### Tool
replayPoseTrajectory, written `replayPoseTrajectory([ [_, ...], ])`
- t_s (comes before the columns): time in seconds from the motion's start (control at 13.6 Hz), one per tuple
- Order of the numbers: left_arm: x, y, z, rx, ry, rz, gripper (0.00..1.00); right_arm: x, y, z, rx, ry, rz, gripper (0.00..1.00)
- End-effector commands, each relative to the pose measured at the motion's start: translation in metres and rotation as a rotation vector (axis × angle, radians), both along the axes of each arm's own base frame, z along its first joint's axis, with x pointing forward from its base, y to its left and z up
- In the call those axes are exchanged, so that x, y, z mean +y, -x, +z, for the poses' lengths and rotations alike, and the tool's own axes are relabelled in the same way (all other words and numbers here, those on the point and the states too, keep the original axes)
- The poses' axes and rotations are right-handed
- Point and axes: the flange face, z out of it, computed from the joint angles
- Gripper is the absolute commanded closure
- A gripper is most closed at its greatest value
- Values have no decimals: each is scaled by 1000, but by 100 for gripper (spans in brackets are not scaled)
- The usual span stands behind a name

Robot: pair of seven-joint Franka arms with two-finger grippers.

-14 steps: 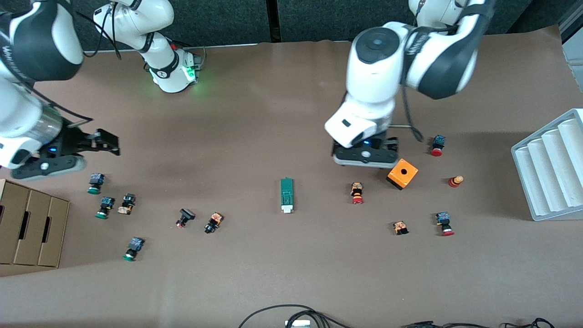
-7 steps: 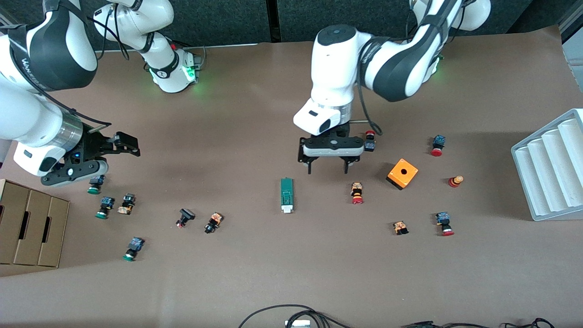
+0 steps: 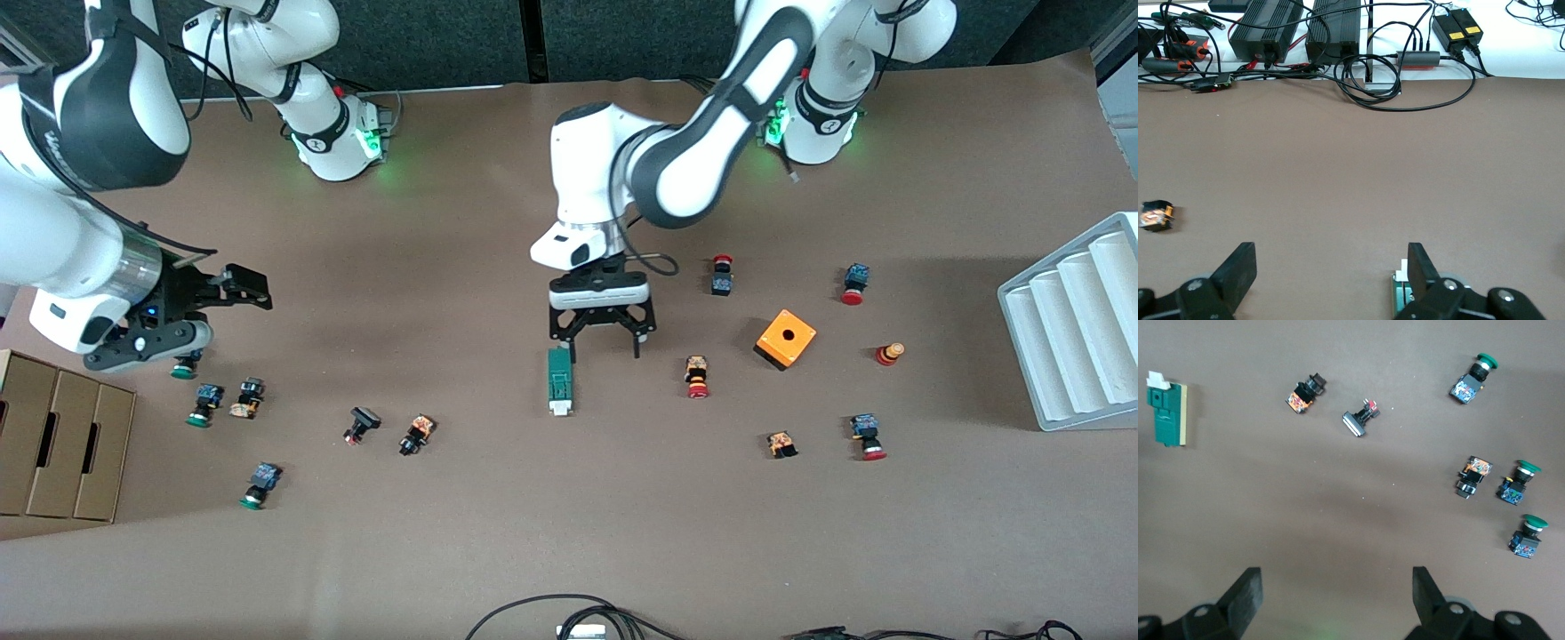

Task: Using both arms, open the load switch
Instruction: 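Lower the left gripper and grasp the green switch body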

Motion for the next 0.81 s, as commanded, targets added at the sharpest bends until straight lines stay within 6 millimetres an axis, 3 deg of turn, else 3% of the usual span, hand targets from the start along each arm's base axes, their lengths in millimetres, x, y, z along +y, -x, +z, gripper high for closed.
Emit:
replayPoseTrajectory([
  [0.0, -18, 13, -26, -72, 42, 21, 0, 7, -16, -28, 47, -50, 28, 0],
  [0.37, -54, 58, -90, -202, 131, 37, 0, 33, -46, -66, 66, -179, 56, 0],
  [0.66, -61, 69, -143, -311, 120, 42, 0, 61, -63, -103, 56, -253, 70, 0],
  [0.74, -59, 68, -154, -332, 108, 39, 0, 76, -66, -110, 59, -271, 83, 0],
])
